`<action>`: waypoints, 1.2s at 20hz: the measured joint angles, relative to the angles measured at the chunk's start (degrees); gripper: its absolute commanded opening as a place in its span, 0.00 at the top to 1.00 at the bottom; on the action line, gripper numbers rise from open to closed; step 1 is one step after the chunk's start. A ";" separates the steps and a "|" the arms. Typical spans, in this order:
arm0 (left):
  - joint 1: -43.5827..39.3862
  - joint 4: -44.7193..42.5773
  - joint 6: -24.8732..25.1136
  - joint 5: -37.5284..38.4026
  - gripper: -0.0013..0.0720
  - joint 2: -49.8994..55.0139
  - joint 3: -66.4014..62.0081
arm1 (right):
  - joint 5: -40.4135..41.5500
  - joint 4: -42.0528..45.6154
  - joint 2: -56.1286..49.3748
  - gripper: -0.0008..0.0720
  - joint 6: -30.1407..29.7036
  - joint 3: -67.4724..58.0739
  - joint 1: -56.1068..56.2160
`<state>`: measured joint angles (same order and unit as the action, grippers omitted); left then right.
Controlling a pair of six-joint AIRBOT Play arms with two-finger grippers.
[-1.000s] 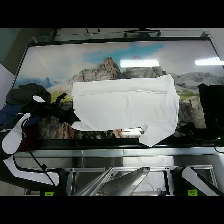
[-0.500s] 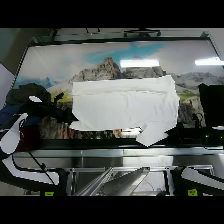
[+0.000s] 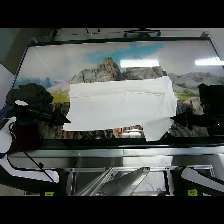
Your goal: Fold the shirts.
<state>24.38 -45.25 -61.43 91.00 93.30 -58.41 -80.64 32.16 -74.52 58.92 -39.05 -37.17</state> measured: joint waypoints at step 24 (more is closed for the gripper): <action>-10.32 5.55 -1.22 -9.11 0.58 28.20 -48.52 | 25.94 -17.31 -35.52 0.22 -18.21 -39.23 15.74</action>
<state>14.06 -39.70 -62.65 81.89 121.49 -106.94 -54.70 14.85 -110.04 40.71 -78.28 -21.43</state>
